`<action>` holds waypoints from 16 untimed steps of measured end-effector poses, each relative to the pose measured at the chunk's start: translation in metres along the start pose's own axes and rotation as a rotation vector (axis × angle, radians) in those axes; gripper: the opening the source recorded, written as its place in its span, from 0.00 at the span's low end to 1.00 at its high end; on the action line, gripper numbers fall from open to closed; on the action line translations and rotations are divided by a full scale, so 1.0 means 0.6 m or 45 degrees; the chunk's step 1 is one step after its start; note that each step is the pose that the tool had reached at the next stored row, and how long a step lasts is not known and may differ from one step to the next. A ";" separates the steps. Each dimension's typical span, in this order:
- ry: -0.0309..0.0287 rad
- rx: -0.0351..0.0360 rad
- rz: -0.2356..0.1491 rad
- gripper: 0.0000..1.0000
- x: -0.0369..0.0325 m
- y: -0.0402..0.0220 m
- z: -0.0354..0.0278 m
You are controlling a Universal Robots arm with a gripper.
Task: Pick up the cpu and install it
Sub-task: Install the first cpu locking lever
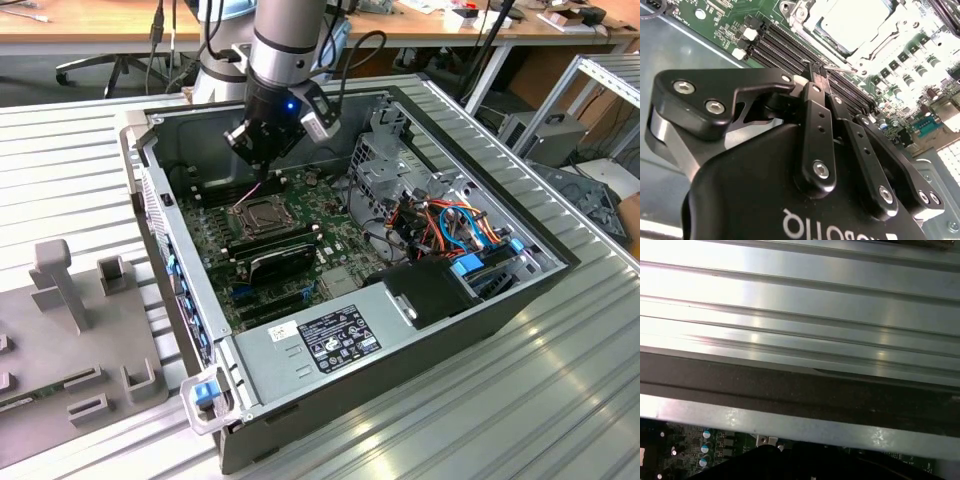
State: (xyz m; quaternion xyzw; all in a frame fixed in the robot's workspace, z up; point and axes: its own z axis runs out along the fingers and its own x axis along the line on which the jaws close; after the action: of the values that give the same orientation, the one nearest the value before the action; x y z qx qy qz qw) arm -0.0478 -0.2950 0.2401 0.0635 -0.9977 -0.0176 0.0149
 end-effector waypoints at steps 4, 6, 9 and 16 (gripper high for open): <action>0.0047 -0.0009 0.000 0.11 -0.004 -0.001 0.003; 0.0065 -0.0012 0.000 0.11 -0.005 -0.001 0.004; 0.0088 -0.0014 0.000 0.11 -0.005 -0.001 0.007; 0.0151 -0.0022 0.000 0.11 -0.009 -0.002 0.018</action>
State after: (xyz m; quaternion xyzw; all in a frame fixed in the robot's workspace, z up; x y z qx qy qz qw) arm -0.0424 -0.2953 0.2294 0.0634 -0.9976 -0.0181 0.0209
